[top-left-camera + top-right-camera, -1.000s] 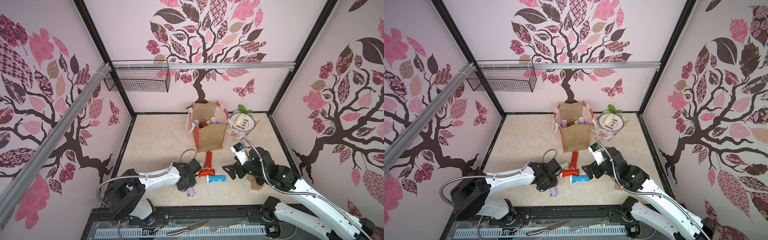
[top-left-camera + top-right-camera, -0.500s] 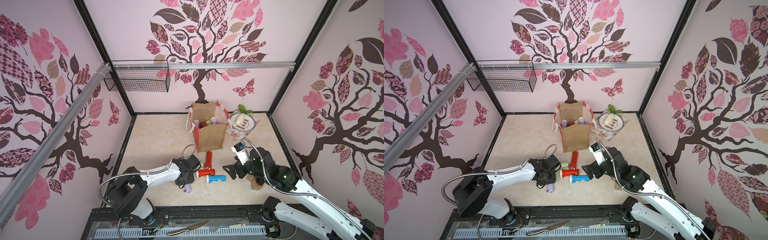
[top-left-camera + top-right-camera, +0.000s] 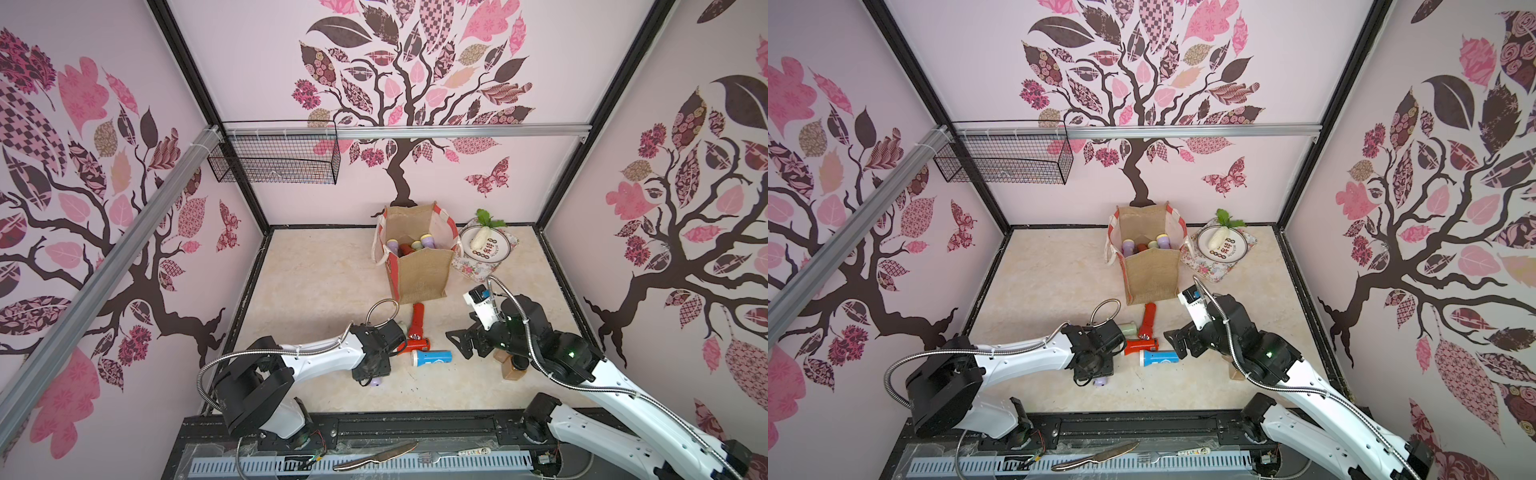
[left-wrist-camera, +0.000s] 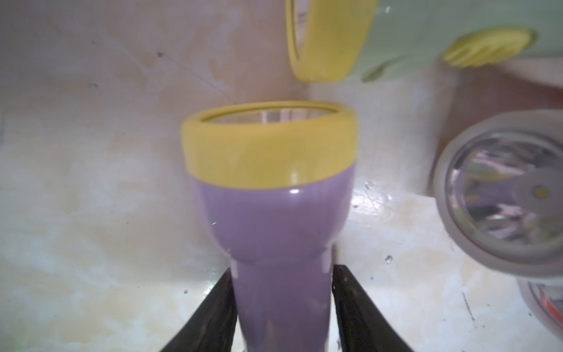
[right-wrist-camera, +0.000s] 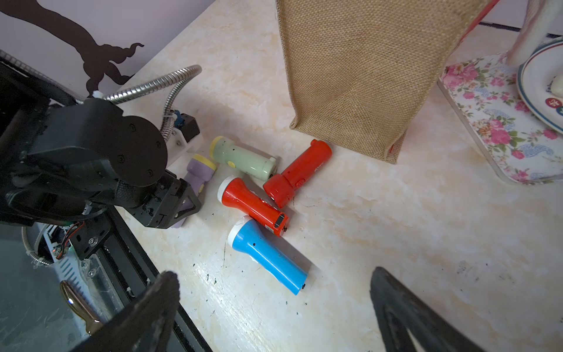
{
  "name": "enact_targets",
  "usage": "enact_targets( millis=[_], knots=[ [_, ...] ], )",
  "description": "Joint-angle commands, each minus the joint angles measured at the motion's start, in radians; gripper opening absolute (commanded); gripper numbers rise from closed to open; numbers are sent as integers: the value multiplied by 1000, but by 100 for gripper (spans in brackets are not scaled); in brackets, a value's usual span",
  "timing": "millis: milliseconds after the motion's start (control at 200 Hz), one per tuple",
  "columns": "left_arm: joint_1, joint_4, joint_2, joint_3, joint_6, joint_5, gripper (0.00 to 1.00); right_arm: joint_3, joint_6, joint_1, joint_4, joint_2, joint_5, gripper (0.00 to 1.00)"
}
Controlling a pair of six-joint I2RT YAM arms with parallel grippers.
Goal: Put the flashlights into the tote bags
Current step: Pick up the flashlight from the center of the board.
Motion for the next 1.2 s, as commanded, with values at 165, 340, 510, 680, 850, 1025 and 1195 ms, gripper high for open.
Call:
enact_targets(
  millis=[165,340,510,680,850,1025,1195],
  knots=[
    [-4,-9,-22,-34,-28,-38,31,35,-4,-8,-5,-23,9,100],
    [-4,-65,-78,-1,-23,-63,14,35,0,-7,-6,-34,17,100],
    [-4,-166,-209,60,-20,-121,4,35,17,-8,0,-43,21,100],
    [17,-260,-292,189,36,-148,2,29,35,-8,7,-57,37,100],
    [99,-355,-271,424,162,-136,3,65,50,-8,4,-39,55,100],
    [199,-414,-144,718,317,-67,3,112,58,-9,-6,11,92,100],
    [241,-501,55,1055,449,-42,3,154,77,-18,-2,61,104,100]
  ],
)
